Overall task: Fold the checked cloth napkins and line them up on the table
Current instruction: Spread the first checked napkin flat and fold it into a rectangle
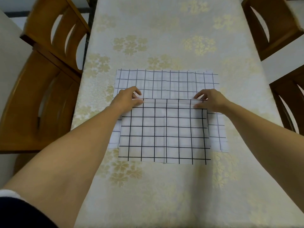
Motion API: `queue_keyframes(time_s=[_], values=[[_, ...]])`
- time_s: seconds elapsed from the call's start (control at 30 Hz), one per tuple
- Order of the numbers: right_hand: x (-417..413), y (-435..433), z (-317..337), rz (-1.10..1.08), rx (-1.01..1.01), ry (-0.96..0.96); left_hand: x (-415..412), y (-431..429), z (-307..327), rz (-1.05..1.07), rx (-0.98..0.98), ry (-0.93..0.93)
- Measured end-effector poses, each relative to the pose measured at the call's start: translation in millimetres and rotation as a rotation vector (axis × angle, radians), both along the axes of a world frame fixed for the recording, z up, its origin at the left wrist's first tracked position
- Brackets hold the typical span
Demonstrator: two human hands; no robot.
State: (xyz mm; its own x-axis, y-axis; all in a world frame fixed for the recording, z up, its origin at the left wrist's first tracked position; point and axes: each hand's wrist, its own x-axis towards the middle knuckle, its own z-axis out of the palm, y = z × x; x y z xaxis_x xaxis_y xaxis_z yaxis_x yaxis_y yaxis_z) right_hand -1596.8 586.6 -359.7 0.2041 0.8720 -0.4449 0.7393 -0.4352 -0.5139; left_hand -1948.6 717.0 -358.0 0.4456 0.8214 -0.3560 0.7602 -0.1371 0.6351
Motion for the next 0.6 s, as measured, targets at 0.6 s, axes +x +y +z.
queue_keyframes(time_s=[0.6], values=[[6.4,-10.1,-3.9,-0.356,0.099,0.254,-3.2,6.7,-4.0,0.136,0.001,0.030]])
